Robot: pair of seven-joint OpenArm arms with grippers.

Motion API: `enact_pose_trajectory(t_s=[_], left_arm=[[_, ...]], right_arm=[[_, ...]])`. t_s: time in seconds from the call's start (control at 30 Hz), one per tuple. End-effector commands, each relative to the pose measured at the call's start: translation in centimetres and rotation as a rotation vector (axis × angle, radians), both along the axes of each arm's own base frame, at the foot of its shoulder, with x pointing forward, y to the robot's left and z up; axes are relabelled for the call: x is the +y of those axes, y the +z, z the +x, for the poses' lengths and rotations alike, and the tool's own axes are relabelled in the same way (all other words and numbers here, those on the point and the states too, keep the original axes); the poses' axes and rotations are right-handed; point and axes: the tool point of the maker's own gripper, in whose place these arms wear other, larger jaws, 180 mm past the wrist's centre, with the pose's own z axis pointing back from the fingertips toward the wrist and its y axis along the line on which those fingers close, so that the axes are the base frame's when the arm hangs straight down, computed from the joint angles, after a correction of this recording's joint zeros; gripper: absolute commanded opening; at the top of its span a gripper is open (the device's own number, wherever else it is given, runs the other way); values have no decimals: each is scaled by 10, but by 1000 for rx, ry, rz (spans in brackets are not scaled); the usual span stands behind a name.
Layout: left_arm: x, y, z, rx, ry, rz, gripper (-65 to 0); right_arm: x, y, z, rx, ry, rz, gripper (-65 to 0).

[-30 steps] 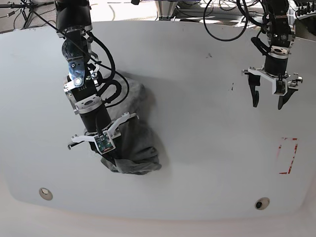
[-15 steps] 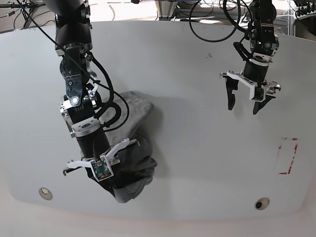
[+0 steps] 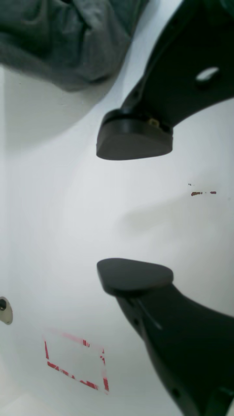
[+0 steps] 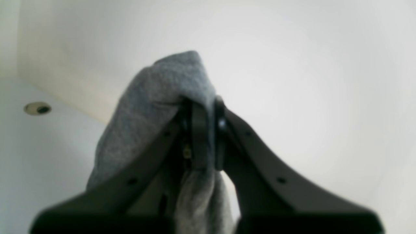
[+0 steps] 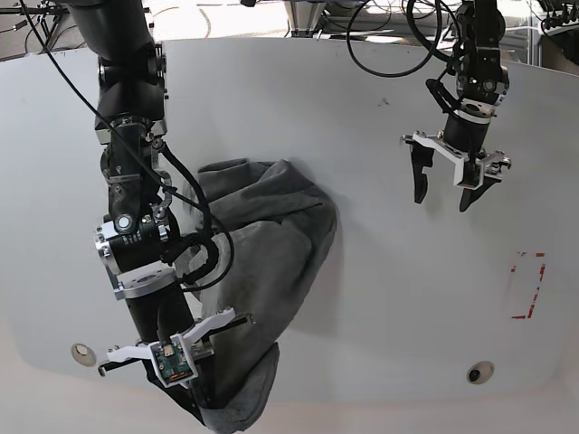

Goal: Fold the T-shirt properly
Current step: 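Lift the gripped shirt with the right gripper and drag it outward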

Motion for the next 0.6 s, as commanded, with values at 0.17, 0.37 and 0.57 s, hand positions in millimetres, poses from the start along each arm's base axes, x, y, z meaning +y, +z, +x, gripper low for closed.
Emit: enact_pose_trajectory(t_s=[0.17, 0.37, 0.57], left_arm=[[-14, 16, 13, -56, -42, -5, -208], [-20, 22, 16, -67, -63, 1, -208], [-34, 27, 21, -80, -97, -9, -209]], right_arm=[[-17, 49, 3, -130, -32, 19, -650], [-14, 71, 1, -179, -26, 10, -649], [-13, 95, 0, -227, -27, 2, -648]])
